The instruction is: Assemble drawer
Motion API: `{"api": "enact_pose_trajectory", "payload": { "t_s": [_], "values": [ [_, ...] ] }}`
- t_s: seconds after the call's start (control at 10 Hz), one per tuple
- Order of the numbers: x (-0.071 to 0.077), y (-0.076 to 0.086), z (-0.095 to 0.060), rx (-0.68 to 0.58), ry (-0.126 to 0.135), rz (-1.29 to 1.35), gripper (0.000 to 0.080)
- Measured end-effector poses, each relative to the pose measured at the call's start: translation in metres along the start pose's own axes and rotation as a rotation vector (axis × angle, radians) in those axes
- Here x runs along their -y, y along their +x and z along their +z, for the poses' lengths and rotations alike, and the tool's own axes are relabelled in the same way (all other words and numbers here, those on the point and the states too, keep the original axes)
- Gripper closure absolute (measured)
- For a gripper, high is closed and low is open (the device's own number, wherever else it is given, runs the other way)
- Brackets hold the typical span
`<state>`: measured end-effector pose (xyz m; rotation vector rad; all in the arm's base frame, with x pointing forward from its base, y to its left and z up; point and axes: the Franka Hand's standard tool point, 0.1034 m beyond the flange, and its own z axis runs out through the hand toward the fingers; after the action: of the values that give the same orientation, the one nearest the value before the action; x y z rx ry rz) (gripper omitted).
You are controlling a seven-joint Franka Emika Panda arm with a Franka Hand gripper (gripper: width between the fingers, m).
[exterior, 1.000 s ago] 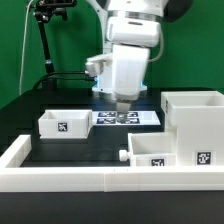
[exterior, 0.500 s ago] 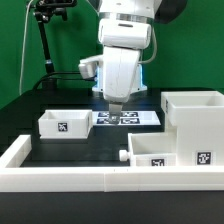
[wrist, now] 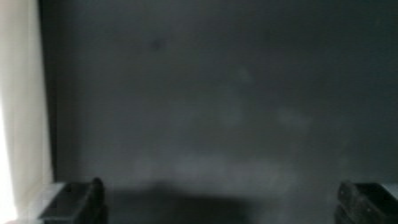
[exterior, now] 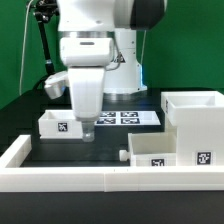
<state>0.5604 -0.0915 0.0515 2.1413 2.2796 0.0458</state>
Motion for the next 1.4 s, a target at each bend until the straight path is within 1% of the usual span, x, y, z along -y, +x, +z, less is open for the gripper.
{"api": "enact_pose_trajectory", "payload": {
  "t_s": [0.1, 0.2, 0.3, 0.6, 1.2, 1.3, 1.4],
  "values": [
    [0.005, -0.003, 0.005, -0.029, 0.009, -0.006, 0.0151],
    [0.010, 0.001, 0.012, -0.047, 0.021, -0.004, 0.0151],
    [0.015, 0.013, 0.021, -0.061, 0.036, -0.016, 0.0151],
    [0.014, 0.044, 0.027, -0.063, 0.051, -0.067, 0.0151],
    [0.015, 0.041, 0.029, -0.062, 0.054, -0.068, 0.0151],
    [0.018, 0.044, 0.033, -0.066, 0.062, -0.074, 0.0151],
    [0.018, 0.050, 0.034, -0.066, 0.066, -0.063, 0.0151]
  ]
}}
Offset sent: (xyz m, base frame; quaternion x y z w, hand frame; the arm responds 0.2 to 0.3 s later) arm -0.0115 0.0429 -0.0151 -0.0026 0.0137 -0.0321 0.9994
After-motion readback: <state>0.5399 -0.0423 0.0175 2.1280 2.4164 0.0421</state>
